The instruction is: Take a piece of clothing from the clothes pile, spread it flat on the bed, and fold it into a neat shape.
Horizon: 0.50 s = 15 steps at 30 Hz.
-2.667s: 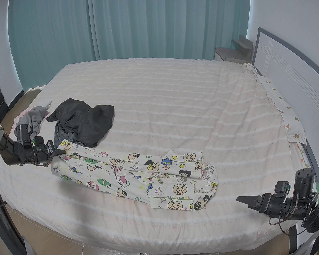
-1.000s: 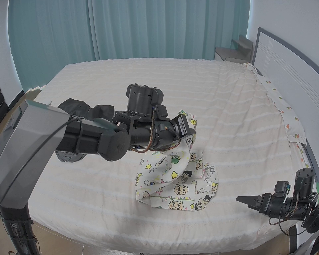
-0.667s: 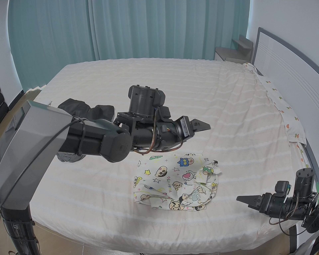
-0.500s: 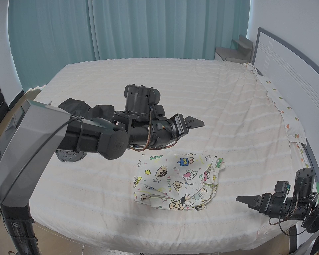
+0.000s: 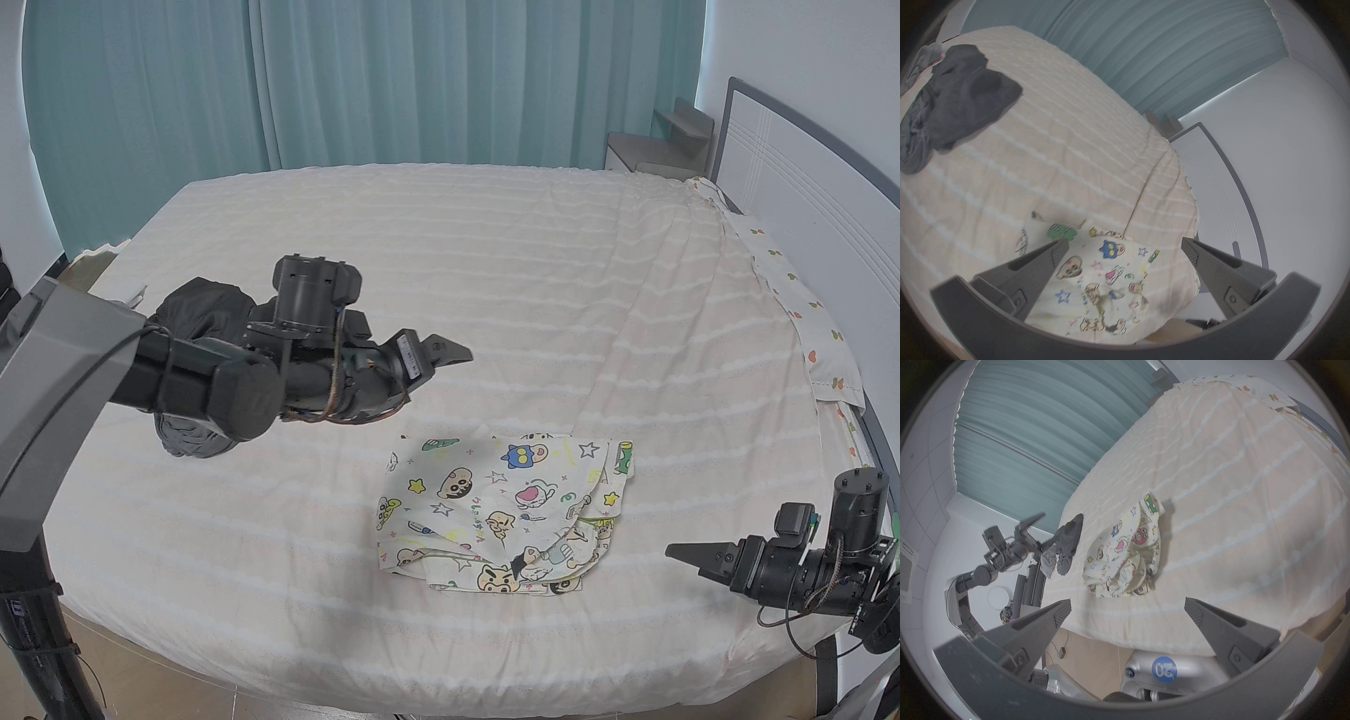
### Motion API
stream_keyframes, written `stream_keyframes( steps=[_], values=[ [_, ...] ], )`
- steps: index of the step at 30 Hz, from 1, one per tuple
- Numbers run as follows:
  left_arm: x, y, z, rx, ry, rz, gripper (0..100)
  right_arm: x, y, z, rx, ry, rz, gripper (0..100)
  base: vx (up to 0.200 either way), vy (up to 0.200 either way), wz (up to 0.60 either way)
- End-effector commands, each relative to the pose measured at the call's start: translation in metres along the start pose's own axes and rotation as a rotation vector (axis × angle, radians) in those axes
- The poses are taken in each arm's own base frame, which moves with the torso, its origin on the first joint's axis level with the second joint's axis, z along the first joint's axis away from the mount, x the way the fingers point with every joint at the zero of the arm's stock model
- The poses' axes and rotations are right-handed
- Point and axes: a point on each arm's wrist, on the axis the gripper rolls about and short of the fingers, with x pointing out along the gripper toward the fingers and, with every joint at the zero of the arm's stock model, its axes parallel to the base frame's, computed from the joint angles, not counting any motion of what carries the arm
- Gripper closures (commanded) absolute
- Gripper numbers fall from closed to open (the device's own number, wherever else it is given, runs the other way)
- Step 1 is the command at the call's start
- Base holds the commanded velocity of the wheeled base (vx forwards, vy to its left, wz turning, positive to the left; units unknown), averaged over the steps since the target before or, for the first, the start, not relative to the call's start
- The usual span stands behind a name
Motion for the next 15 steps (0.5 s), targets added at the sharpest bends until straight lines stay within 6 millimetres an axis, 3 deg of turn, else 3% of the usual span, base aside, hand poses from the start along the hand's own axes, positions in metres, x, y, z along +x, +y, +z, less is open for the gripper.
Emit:
stream_keyframes(
  steps=[1, 3, 4, 5, 8, 12, 15],
  values=[
    [-0.066, 0.042, 0.019, -0.081, -0.05, 0.076, 0, 0.024, 0.011, 0.019, -0.03, -0.022, 0.036, 0, 0.0, 0.0, 0.0],
    [-0.093, 0.058, 0.016, -0.125, -0.022, 0.069, 0, 0.043, 0.016, 0.018, -0.04, 0.018, 0.048, 0, 0.0, 0.0, 0.0],
    [-0.097, 0.061, 0.015, -0.13, -0.02, 0.069, 0, 0.046, 0.016, 0.018, -0.041, 0.021, 0.046, 0, 0.0, 0.0, 0.0],
    [-0.117, 0.073, 0.009, -0.159, -0.007, 0.061, 0, 0.062, 0.016, 0.019, -0.046, 0.024, 0.024, 0, 0.0, 0.0, 0.0],
    [-0.141, 0.088, -0.007, -0.183, -0.017, 0.074, 0, 0.085, 0.021, 0.025, -0.062, -0.001, 0.01, 0, 0.0, 0.0, 0.0],
    [-0.173, 0.111, -0.052, -0.206, -0.047, 0.069, 0, 0.106, 0.043, 0.027, -0.101, -0.006, 0.068, 0, 0.0, 0.0, 0.0],
    [-0.185, 0.124, -0.086, -0.226, -0.025, 0.06, 0, 0.122, 0.053, 0.011, -0.123, 0.061, 0.079, 0, 0.0, 0.0, 0.0]
  ],
)
